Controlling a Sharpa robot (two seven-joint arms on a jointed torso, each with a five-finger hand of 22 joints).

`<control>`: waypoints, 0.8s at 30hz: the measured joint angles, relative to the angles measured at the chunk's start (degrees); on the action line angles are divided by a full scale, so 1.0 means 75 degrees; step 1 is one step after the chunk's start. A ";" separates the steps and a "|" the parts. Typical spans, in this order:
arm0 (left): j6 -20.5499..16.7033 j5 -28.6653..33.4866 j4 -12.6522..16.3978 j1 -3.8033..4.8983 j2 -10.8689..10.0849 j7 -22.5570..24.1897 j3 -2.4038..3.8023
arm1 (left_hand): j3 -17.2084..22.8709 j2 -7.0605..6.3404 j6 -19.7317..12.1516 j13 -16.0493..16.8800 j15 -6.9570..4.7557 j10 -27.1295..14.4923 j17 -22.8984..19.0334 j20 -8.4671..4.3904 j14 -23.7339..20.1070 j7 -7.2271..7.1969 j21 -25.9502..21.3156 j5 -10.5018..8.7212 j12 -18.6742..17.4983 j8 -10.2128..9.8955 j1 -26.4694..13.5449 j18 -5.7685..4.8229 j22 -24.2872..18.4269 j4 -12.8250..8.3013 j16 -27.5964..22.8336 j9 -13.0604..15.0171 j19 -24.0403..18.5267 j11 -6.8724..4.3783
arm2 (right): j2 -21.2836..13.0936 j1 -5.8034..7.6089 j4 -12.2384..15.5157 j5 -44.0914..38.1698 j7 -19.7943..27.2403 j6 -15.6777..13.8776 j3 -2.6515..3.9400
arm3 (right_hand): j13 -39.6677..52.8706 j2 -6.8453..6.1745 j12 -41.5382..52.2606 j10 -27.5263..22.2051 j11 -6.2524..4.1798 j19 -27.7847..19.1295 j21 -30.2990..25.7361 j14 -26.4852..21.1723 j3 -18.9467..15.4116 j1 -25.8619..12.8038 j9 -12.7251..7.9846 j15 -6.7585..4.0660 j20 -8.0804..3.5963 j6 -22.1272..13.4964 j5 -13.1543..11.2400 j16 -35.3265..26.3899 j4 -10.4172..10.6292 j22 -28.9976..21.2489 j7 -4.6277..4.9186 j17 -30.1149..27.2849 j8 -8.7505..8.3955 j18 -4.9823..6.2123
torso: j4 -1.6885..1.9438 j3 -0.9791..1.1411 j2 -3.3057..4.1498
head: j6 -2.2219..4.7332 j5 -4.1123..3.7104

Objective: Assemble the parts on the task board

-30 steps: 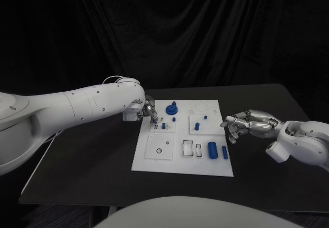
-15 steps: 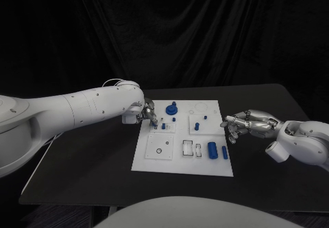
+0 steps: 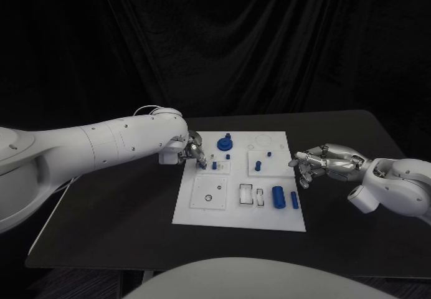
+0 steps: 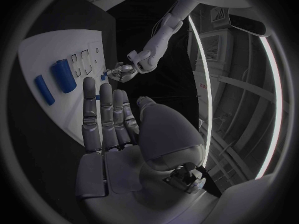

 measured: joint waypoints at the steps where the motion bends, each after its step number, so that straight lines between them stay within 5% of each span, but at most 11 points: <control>1: -0.0001 0.0000 0.0022 -0.0003 -0.0012 0.0000 0.0001 | 0.0000 0.0000 0.0000 0.0000 0.0000 0.0000 0.0000 0.0000 0.0000 0.0000 0.0000 0.0000 0.0000 0.0005 0.0000 0.0000 0.0000 0.0000 0.0000 0.0000 0.0000 0.0000 | 0.0000 0.0000 0.0000 0.0000 0.0000 0.0001 0.0000 | 0.0000 0.0000 0.0000 0.0000 0.0000 0.0000 0.0000 0.0000 0.0000 0.0000 0.0000 0.0000 0.0000 0.0000 0.0000 0.0000 0.0000 0.0000 0.0000 0.0000 0.0000 0.0000 | 0.0000 0.0000 0.0000 | 0.0000 0.0001; 24: -0.0166 0.0004 0.0004 -0.0076 -0.0004 0.0093 0.0027 | 0.0000 -0.0002 0.0015 0.0000 0.0000 0.0000 0.0000 0.0000 0.0000 0.0015 -0.0069 0.0029 0.0000 0.0038 -0.0002 0.0000 -0.0001 0.0000 0.0000 0.0001 0.0000 0.0000 | -0.0012 0.0000 -0.0002 0.0000 -0.0019 0.0014 0.0000 | 0.0000 0.0000 -0.0001 0.0000 0.0000 0.0000 0.0000 0.0000 0.0000 0.0000 0.0000 0.0000 0.0000 0.0000 0.0000 0.0000 0.0000 -0.0002 0.0000 0.0001 0.0000 0.0000 | 0.0006 0.0000 0.0005 | 0.0000 0.0000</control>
